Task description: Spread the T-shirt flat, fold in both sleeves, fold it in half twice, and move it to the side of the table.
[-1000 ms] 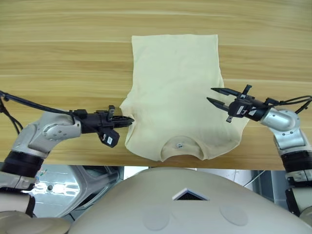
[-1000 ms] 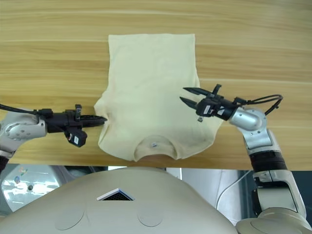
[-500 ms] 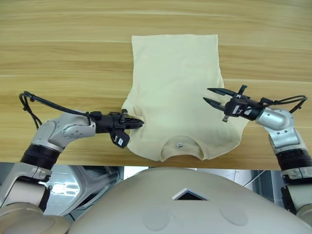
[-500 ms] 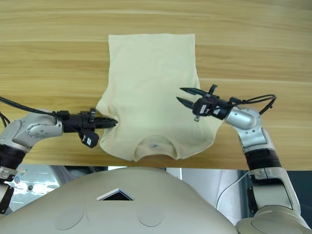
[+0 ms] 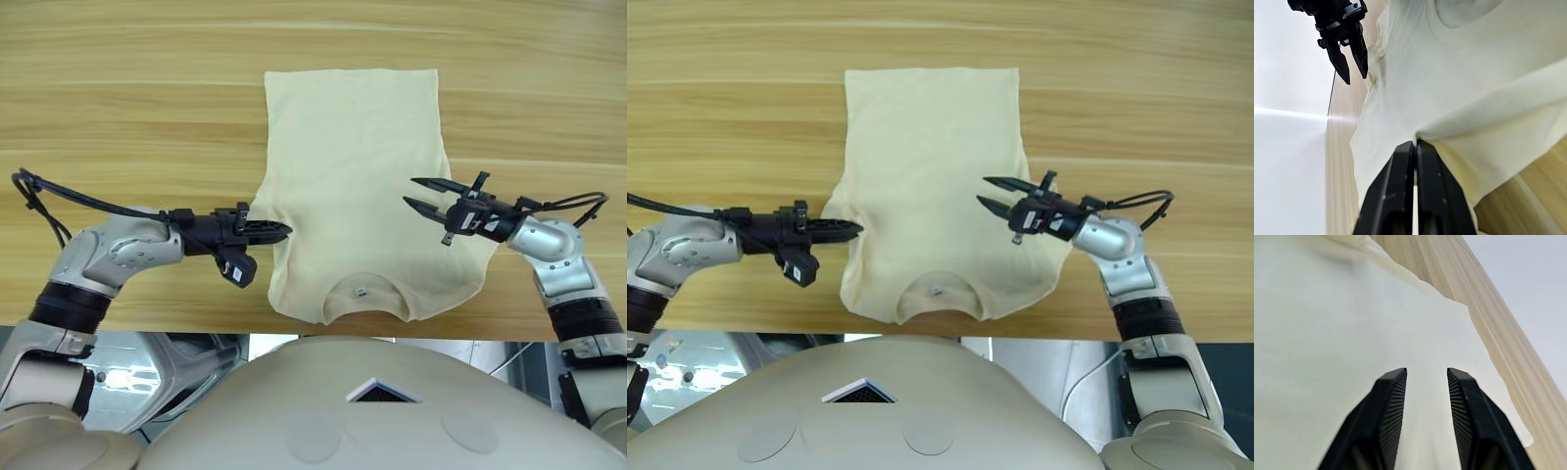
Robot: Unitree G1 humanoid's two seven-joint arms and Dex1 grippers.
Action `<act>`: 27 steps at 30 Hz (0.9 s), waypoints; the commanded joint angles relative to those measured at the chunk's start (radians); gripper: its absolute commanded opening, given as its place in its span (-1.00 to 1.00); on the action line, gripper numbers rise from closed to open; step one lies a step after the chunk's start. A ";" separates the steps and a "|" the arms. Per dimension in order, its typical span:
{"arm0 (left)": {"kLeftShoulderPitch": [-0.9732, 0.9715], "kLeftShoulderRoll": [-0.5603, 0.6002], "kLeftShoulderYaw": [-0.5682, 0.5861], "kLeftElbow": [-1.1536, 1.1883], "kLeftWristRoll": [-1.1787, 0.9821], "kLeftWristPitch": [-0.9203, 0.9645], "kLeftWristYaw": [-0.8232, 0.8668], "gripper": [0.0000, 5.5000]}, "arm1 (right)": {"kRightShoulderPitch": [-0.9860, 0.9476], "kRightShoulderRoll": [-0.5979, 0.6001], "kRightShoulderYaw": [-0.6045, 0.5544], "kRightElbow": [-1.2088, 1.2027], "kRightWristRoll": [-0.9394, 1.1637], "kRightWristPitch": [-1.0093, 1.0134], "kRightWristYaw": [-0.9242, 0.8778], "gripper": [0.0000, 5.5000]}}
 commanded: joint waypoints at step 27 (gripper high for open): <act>-0.167 -0.190 -0.215 0.140 0.096 0.100 -0.058 -0.74 | -0.031 0.020 0.012 -0.006 -0.007 0.004 0.003 -0.44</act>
